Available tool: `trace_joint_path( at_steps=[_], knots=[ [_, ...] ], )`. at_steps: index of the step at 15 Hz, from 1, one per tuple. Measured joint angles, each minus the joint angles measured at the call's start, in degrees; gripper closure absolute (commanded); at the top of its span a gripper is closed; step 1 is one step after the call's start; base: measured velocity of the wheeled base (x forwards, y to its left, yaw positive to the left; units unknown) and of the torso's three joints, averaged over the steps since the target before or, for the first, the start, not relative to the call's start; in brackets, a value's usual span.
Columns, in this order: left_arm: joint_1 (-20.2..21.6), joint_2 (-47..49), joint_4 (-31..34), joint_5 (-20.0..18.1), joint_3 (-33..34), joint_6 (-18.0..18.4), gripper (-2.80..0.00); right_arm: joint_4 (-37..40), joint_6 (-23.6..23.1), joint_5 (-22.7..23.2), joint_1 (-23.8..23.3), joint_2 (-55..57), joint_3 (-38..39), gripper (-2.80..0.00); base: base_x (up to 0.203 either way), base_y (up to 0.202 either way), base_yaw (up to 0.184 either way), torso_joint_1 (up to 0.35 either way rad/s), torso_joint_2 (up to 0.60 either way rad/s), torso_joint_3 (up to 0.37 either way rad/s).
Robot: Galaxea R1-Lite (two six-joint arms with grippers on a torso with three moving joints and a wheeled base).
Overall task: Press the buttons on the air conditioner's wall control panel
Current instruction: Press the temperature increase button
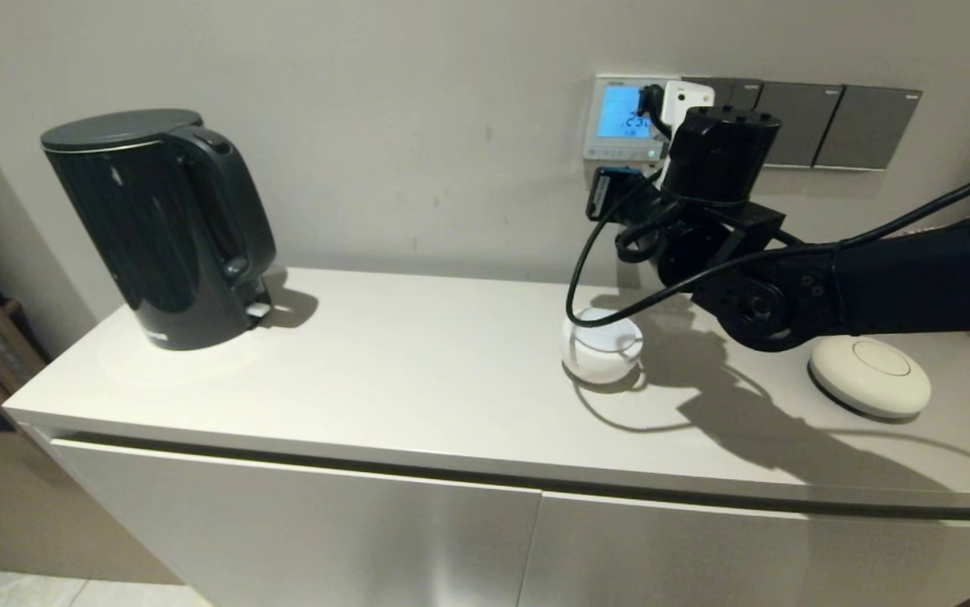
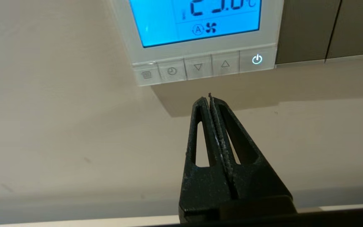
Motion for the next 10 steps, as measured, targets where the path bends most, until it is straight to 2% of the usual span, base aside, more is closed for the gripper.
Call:
trace_joint_path(
  at_steps=[10],
  knots=[
    [0.0,0.0,0.0,0.0,0.0,0.0,0.00,0.2,-0.1,0.1,-0.8,-1.0,-0.9,0.00,0.000,0.000,0.000,0.000,0.00,0.000]
  ],
)
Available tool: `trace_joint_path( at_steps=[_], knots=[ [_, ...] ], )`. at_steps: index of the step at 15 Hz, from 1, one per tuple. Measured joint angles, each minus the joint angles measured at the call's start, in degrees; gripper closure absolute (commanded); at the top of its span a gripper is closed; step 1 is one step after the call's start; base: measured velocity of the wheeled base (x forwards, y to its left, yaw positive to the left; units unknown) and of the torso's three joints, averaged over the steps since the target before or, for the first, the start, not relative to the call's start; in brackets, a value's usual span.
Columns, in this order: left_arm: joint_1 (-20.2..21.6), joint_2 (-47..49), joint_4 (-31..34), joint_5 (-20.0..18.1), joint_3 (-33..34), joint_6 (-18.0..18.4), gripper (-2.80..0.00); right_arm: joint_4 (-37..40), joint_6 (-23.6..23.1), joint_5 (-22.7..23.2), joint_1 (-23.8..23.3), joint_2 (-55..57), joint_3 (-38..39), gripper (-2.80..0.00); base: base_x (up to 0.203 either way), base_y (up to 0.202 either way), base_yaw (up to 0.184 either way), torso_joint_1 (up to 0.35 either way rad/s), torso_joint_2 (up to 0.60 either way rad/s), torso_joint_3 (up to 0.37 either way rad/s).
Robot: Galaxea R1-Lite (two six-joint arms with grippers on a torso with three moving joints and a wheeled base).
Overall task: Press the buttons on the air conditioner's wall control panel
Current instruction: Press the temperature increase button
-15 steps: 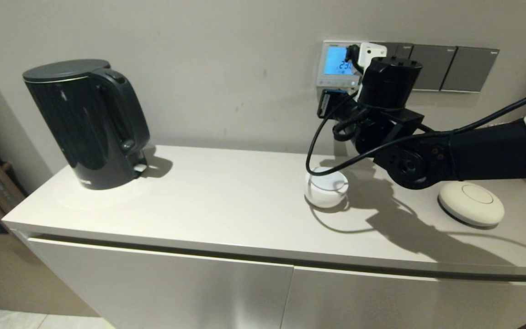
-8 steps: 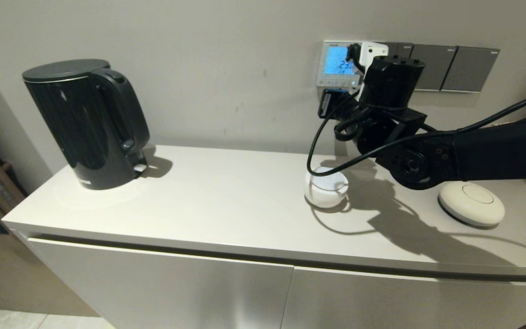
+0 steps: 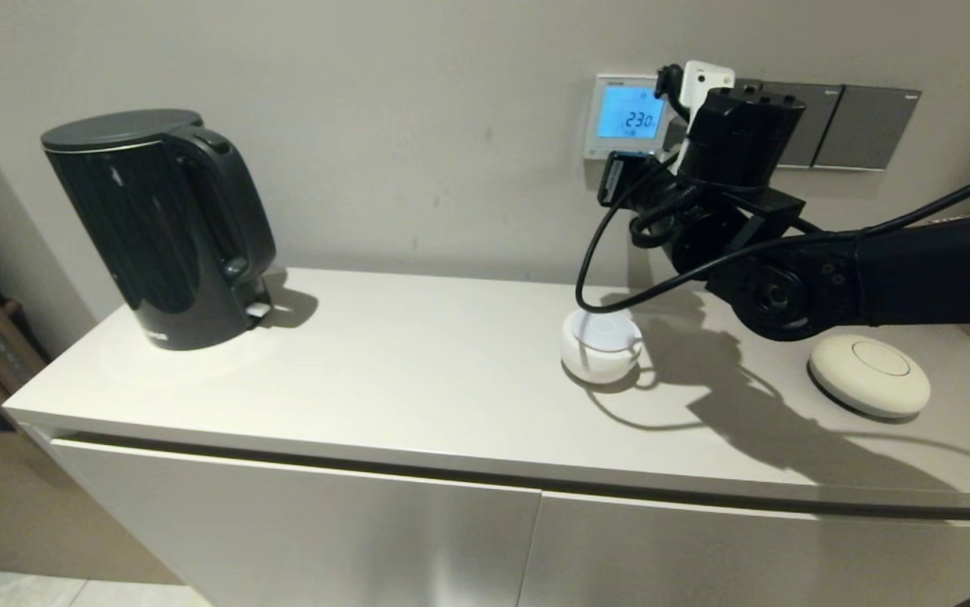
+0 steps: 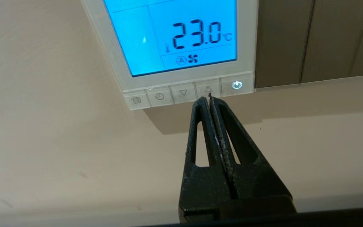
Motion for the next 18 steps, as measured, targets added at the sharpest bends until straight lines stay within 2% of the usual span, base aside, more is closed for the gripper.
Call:
trace_joint_path(
  at_steps=[18],
  knots=[
    [0.0,0.0,0.0,0.0,0.0,0.0,0.00,0.1,-0.2,0.1,-1.0,2.6,-2.4,0.00,0.000,0.000,0.000,0.000,0.00,0.000]
  ],
)
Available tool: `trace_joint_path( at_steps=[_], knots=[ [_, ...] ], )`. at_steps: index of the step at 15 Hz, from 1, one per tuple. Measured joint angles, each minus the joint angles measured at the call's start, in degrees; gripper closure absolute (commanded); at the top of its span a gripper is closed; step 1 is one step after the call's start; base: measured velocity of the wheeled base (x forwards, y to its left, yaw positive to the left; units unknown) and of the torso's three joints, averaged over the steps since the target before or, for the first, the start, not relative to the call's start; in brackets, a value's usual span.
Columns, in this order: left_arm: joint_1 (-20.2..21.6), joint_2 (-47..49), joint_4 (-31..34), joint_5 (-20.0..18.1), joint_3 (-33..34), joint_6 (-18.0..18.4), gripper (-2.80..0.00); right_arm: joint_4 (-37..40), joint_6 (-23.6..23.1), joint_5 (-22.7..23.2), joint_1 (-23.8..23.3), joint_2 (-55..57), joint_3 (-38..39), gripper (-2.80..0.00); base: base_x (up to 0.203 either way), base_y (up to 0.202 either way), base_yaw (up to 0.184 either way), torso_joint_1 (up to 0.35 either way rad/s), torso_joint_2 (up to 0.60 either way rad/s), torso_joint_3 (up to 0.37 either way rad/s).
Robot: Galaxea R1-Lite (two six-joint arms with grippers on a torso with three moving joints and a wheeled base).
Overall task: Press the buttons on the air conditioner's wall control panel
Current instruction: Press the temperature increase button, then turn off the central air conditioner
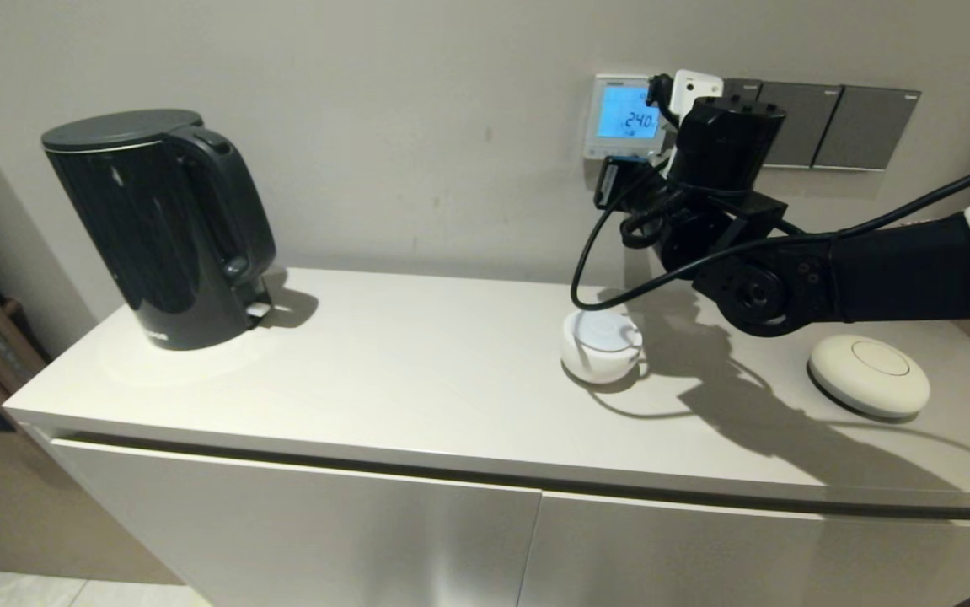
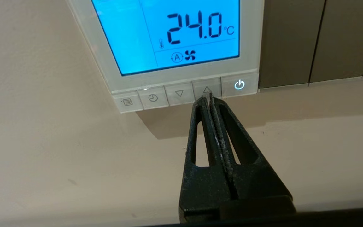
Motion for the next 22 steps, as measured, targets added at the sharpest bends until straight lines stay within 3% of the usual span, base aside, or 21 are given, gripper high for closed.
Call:
trace_joint_path(
  at_steps=[12,17,19,22],
  knots=[
    [0.0,0.0,0.0,0.0,0.0,0.0,0.00,-0.1,0.1,-0.2,2.0,-6.4,4.5,0.00,0.000,0.000,0.000,0.000,0.00,0.000],
    [0.0,0.0,0.0,0.0,0.0,0.0,0.00,-0.1,-0.3,-0.9,0.6,-15.2,15.6,0.00,0.000,0.000,0.000,0.000,0.00,0.000],
    [0.0,0.0,0.0,0.0,0.0,0.0,0.00,0.0,-1.0,0.5,-3.8,-21.7,23.5,0.00,0.000,0.000,0.000,0.000,0.00,0.000],
    [0.0,0.0,0.0,0.0,0.0,0.0,0.00,0.2,-1.4,8.6,-19.0,-31.2,35.5,0.00,0.000,0.000,0.000,0.000,0.00,0.000]
  ],
)
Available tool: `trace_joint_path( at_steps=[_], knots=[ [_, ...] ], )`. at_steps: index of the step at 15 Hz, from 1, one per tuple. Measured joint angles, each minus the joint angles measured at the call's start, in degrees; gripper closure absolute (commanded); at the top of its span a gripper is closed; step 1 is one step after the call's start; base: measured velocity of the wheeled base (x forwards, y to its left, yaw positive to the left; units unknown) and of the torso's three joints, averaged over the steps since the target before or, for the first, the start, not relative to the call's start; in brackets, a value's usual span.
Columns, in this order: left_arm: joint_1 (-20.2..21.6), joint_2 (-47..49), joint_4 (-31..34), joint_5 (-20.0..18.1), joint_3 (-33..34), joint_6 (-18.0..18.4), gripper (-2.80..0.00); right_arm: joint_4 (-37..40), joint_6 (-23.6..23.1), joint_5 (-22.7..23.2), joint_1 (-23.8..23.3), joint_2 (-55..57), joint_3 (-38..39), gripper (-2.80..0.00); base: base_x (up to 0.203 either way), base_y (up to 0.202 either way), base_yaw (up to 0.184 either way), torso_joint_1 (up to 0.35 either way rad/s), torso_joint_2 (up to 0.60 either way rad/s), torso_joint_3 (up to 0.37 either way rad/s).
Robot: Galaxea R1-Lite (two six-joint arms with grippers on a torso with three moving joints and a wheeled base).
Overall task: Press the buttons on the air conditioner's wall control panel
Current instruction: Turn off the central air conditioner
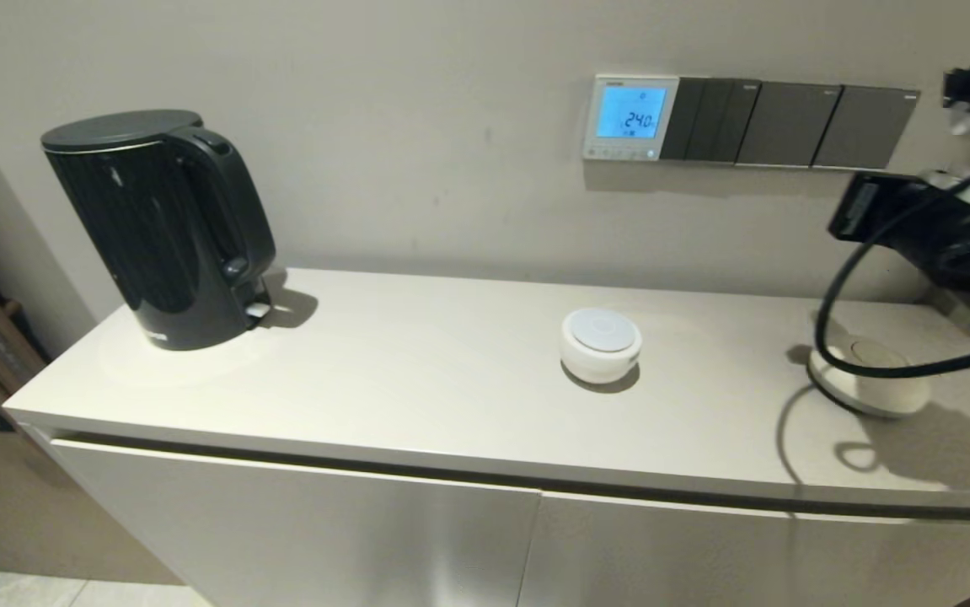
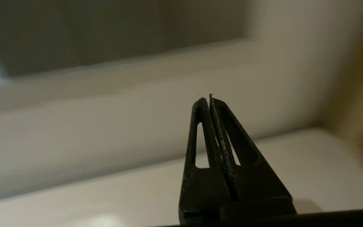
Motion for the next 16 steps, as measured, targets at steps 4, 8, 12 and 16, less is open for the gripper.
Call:
trace_joint_path(
  at_steps=[4,8,12,16],
  knots=[
    [0.0,0.0,0.0,0.0,0.0,0.0,0.00,-0.1,3.4,14.6,-14.5,-10.4,17.5,0.00,0.000,0.000,0.000,0.000,0.00,0.000],
    [0.0,0.0,0.0,0.1,0.0,0.0,0.00,-1.1,6.1,18.4,-16.6,-19.1,34.2,0.00,0.000,0.000,0.000,0.000,0.00,0.000],
    [0.0,0.0,0.0,0.0,0.0,0.0,0.00,-8.4,7.2,19.0,-16.5,-24.3,50.2,0.00,0.000,0.000,0.000,0.000,0.00,0.000],
    [0.0,0.0,0.0,0.0,0.0,0.0,0.00,-2.1,9.4,19.6,-13.9,-31.8,53.4,0.00,0.000,0.000,0.000,0.000,0.00,0.000]
  ],
)
